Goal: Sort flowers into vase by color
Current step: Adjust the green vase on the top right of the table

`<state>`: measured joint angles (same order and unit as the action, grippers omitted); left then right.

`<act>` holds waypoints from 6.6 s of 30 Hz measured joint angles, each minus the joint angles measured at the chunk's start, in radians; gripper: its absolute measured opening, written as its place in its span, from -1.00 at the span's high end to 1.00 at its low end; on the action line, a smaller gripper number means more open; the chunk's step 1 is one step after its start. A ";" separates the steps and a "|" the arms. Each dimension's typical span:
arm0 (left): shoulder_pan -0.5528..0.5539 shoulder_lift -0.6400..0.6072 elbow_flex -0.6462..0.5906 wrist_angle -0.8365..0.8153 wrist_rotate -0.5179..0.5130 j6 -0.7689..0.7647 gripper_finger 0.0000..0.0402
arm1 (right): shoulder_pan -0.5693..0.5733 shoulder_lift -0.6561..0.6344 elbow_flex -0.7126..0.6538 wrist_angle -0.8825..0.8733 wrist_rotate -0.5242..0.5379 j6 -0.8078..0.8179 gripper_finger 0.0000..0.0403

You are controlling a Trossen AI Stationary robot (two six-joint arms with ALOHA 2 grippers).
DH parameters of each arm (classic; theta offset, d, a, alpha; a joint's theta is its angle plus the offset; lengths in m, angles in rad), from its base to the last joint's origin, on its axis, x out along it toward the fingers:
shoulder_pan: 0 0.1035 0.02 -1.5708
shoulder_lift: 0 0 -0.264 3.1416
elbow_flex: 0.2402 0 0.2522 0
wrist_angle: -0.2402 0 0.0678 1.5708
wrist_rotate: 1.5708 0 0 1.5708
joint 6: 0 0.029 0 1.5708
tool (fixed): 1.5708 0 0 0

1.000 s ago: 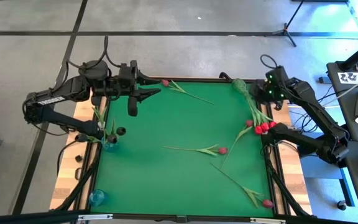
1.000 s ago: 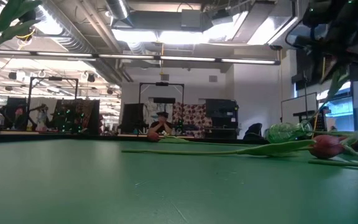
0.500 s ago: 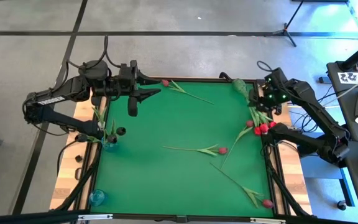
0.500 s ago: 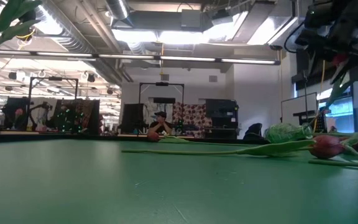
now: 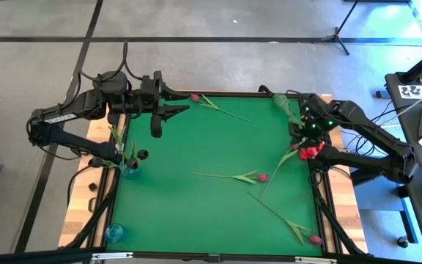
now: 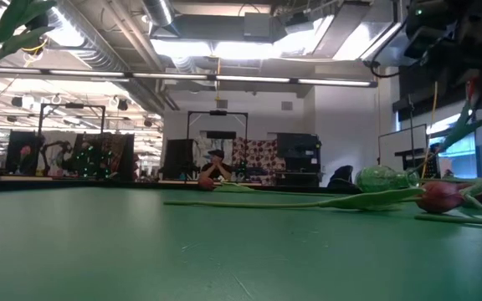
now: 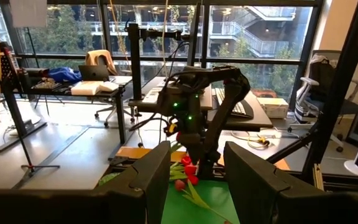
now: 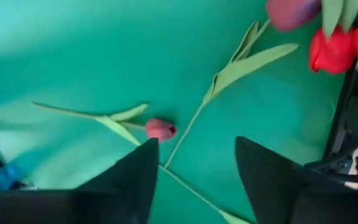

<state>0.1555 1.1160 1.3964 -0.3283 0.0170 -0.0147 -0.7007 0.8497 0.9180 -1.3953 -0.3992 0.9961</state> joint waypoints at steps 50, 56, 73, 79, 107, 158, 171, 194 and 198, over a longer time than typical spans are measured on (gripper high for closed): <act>-0.080 0.000 0.000 0.026 -0.111 -0.083 0.27 | -0.248 0.751 0.070 0.483 0.696 -0.742 -0.77; -0.079 0.000 0.000 0.032 -0.109 -0.081 0.27 | -0.249 0.832 0.076 0.512 0.720 -0.737 -0.61; -0.079 0.000 0.000 0.031 -0.102 -0.087 0.27 | -0.248 0.901 0.080 0.499 0.651 -0.744 0.12; -0.079 0.000 0.000 0.033 -0.102 -0.083 0.27 | -0.248 0.901 0.080 0.458 0.635 -0.763 0.20; -0.112 0.000 0.000 0.038 -0.101 -0.089 0.27 | 0.053 0.902 0.129 0.216 0.566 -0.868 0.20; 0.122 0.360 0.000 -0.048 0.131 -0.183 -0.15 | 0.269 0.734 0.095 0.242 0.478 -1.119 -0.61; 0.098 0.358 0.000 -0.011 0.135 -0.159 -0.15 | 0.269 0.734 0.018 0.341 0.468 -1.253 -0.61; 0.073 0.341 0.000 -0.053 0.096 -0.192 -0.15 | 0.269 0.724 0.064 0.206 0.405 -1.180 -0.61; 0.078 0.341 0.000 -0.054 0.095 -0.192 -0.15 | 0.268 0.684 0.067 0.199 0.404 -1.178 -0.61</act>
<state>0.2334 1.4574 1.3964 -0.3819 0.1123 -0.2070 -0.4324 1.5332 0.9852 -1.1963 0.0052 -0.1820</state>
